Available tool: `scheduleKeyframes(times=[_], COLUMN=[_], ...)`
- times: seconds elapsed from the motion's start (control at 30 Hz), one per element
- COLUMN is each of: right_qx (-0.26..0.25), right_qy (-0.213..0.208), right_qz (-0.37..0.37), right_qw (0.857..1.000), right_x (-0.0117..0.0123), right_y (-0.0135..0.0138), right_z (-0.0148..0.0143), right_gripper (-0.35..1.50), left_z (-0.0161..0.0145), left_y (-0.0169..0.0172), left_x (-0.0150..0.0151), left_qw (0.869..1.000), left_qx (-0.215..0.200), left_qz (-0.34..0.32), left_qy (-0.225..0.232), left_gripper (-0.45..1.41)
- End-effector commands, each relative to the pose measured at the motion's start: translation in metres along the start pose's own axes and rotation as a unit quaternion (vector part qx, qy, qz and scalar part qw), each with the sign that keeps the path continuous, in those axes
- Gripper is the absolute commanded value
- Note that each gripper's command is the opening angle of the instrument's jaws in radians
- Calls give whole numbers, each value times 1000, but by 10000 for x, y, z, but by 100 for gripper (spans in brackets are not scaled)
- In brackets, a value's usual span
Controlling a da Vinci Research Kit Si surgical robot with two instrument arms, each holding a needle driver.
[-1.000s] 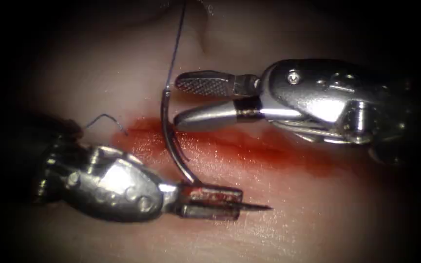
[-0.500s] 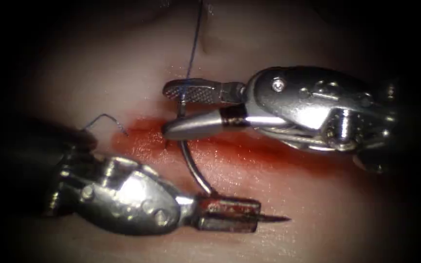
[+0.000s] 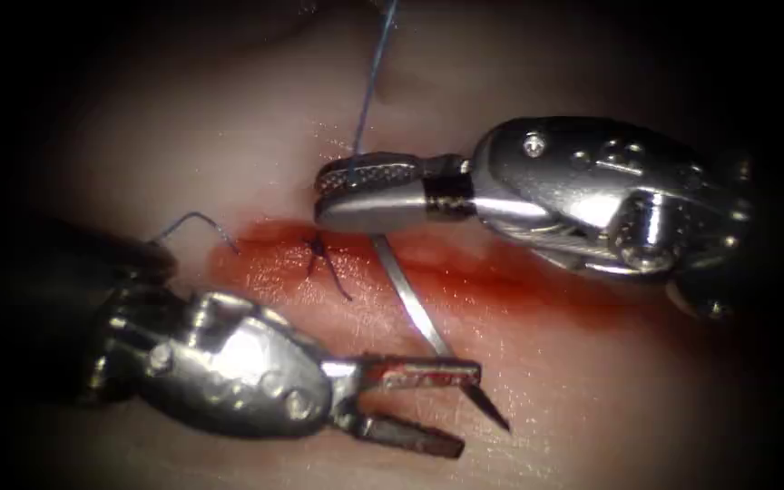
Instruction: Wound Closure
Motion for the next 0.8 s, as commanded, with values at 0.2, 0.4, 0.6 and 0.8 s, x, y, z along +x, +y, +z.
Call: scheduleKeyframes(times=[0.2, 0.4, 0.6, 0.8], right_qx=[-78, -116, -151, -164], right_qy=[5, -21, -38, -36], right_qz=[24, 70, 138, 171], right_qw=[997, 991, 978, 971], right_x=[10, 12, 9, 0], right_y=[15, 14, 6, 5], right_z=[-16, -26, -24, -18], right_gripper=[-35, -35, -35, -35], left_z=[6, -5, -13, -15], left_y=[1, -2, -10, -13], left_x=[-8, -13, -18, -10], left_qw=[999, 996, 989, 981], left_qx=[43, 86, 147, 190], left_qz=[-9, -21, -17, 11], left_qy=[8, -7, -2, 48], left_gripper=[104, 108, 104, 99])
